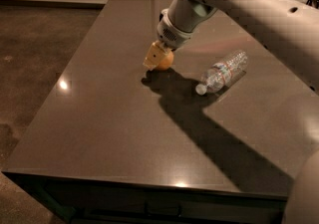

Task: Move orange near pepsi can

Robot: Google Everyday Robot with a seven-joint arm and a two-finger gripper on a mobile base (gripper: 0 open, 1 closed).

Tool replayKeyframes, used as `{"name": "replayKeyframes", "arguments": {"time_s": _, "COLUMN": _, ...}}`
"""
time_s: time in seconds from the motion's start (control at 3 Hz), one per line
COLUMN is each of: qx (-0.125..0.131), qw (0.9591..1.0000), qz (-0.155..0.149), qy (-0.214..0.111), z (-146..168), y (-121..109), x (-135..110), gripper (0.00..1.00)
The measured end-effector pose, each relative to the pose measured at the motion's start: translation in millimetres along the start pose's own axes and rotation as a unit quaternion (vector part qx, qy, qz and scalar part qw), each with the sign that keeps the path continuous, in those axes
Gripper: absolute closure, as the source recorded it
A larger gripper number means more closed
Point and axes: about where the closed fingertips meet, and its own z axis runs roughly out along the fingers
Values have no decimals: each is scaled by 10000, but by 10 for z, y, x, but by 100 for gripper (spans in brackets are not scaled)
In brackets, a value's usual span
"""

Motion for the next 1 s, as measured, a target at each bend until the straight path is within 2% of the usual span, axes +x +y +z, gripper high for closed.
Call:
{"name": "replayKeyframes", "arguments": {"time_s": 0.67, "qx": 391, "qw": 9968, "qz": 700, "qy": -9, "z": 54, "y": -549, "x": 211, "gripper": 98}}
{"name": "replayKeyframes", "arguments": {"time_s": 1.0, "qx": 444, "qw": 9959, "qz": 791, "qy": -57, "z": 94, "y": -648, "x": 241, "gripper": 77}}
